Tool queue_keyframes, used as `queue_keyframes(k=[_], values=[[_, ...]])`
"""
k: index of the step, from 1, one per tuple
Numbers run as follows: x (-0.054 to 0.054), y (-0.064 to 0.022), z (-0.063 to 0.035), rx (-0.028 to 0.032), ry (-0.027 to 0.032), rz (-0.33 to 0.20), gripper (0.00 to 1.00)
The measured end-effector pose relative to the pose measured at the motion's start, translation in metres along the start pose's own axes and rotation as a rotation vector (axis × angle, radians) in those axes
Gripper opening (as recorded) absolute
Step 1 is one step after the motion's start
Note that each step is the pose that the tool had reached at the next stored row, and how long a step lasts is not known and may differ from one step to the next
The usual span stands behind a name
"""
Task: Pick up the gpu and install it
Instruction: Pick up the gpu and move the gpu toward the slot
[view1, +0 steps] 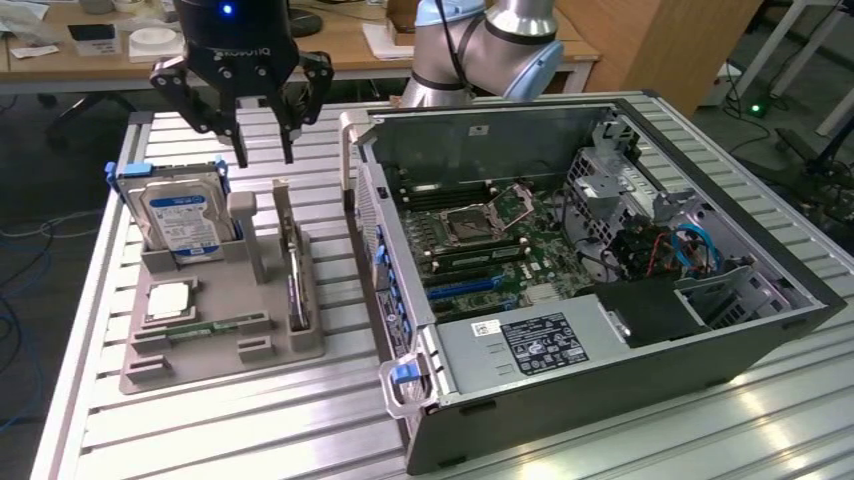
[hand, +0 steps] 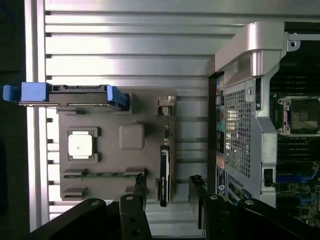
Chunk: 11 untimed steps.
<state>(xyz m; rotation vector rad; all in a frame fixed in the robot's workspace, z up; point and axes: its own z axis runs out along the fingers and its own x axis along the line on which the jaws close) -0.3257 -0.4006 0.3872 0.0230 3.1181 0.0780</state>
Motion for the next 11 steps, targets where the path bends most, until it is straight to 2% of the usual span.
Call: queue_keyframes(k=[7, 11], values=[[0.0, -0.008, 0.012, -0.0007, 0.0011, -0.023, 0.47], [0.0, -0.0088, 0.0192, -0.0007, 0.0011, -0.023, 0.47]])
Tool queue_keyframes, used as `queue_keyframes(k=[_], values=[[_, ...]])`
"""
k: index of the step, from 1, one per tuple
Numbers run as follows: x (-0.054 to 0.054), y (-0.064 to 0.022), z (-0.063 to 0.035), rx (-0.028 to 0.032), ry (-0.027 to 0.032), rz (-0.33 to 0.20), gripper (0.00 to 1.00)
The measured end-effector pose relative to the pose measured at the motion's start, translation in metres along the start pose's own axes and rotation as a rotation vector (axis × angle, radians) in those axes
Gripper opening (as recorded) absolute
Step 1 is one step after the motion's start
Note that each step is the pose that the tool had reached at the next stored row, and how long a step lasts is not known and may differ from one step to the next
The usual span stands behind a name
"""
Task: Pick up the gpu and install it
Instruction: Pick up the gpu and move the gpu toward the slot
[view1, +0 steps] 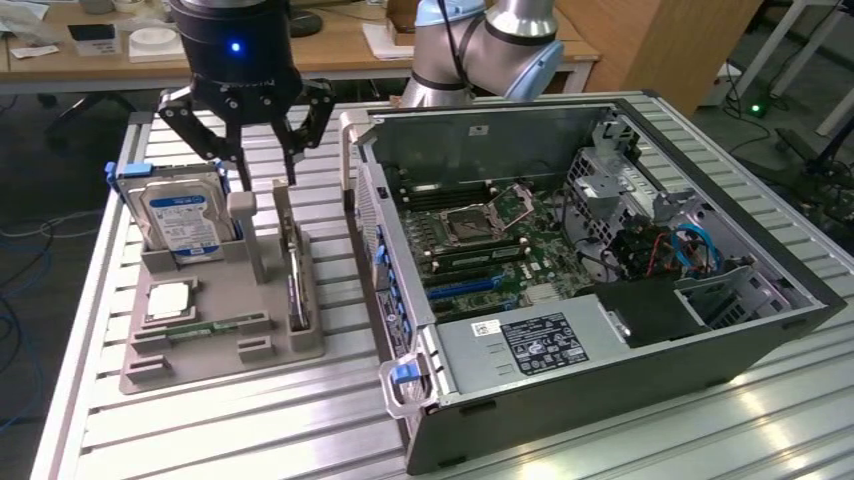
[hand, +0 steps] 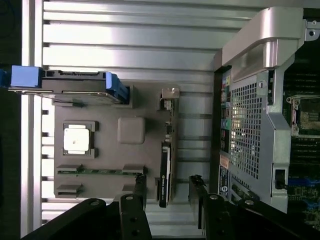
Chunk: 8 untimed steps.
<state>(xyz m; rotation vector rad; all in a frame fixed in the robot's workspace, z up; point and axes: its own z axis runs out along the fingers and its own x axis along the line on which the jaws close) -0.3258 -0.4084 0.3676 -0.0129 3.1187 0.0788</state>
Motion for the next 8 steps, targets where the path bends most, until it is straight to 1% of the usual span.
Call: queue_keyframes(k=[7, 8], values=[[0.0001, -0.0006, 0.0073, 0.0, 0.0001, 0.0, 0.48], [0.0002, -0.0006, 0.0087, 0.0001, 0.0002, 0.0, 0.54]])
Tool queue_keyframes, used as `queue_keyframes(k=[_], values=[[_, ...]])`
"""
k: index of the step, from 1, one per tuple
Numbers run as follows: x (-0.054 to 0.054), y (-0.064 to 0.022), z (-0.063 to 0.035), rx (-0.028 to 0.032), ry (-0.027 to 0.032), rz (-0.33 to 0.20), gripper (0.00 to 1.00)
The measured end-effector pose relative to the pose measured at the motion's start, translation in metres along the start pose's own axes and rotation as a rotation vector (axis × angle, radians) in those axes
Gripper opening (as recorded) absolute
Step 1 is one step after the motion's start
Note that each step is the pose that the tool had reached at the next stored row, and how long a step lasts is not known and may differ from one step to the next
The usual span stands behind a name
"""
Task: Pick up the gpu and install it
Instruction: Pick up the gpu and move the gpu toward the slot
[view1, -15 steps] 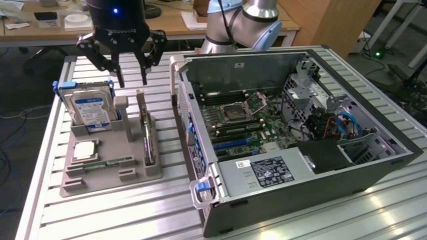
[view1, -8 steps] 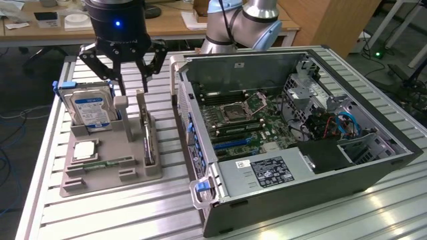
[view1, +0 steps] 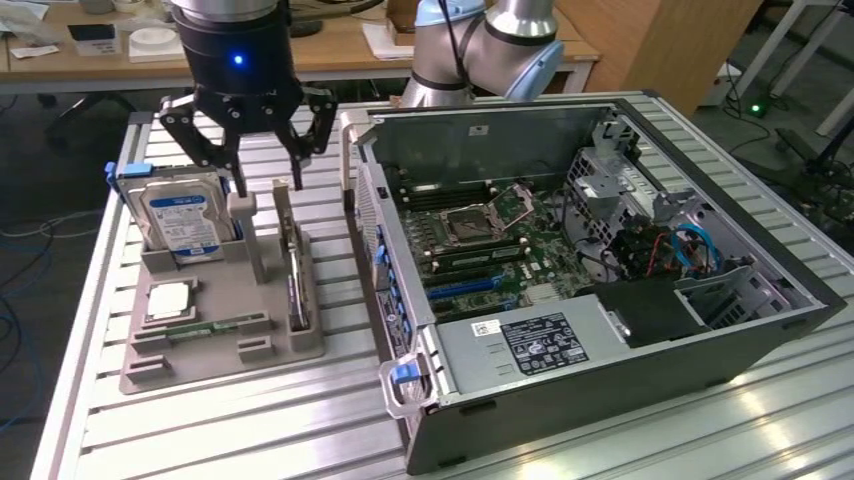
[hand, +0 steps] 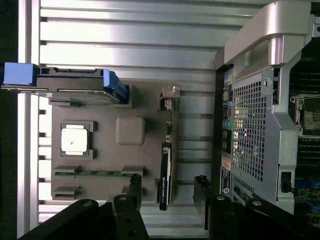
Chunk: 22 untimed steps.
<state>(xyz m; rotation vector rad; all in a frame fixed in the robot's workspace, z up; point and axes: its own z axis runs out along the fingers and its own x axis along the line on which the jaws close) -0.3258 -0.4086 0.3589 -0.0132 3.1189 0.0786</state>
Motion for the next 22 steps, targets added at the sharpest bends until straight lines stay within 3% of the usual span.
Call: queue_keyframes(k=[3, 7, 22], values=[[0.0, -0.0002, 0.0032, 0.0002, 0.0, 0.0, 0.66], [-0.001, -0.0004, 0.0065, 0.0072, -0.0002, 0.0, 0.66], [0.0, -0.0015, 0.0314, 0.01, -0.006, 0.013, 0.66]])
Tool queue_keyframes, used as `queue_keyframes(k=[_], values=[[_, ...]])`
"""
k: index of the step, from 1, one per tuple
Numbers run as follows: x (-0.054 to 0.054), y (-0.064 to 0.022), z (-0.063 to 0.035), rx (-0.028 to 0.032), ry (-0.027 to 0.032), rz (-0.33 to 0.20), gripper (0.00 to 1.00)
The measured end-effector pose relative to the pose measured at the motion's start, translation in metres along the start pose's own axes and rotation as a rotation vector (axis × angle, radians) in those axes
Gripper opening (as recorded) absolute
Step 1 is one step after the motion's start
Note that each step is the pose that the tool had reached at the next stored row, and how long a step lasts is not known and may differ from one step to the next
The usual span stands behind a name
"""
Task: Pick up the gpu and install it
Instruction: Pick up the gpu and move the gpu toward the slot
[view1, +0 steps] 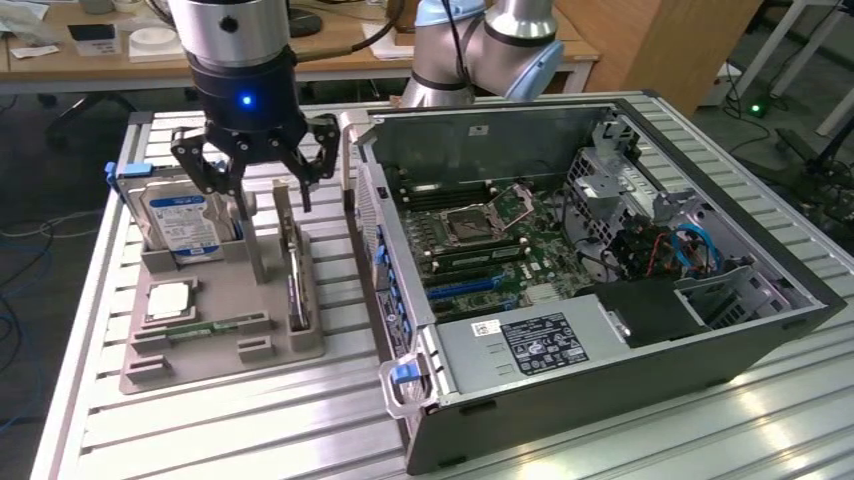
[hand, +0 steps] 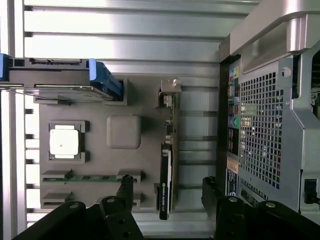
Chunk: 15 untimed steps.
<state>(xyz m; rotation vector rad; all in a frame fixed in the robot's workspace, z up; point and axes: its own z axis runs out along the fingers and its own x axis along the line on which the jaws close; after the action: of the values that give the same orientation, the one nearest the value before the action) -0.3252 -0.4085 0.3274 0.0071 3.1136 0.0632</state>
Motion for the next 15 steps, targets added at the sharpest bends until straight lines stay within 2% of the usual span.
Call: queue_keyframes(k=[15], values=[[0.001, -0.0036, 0.0269, 0.0005, -0.0023, 0.0, 0.66]])
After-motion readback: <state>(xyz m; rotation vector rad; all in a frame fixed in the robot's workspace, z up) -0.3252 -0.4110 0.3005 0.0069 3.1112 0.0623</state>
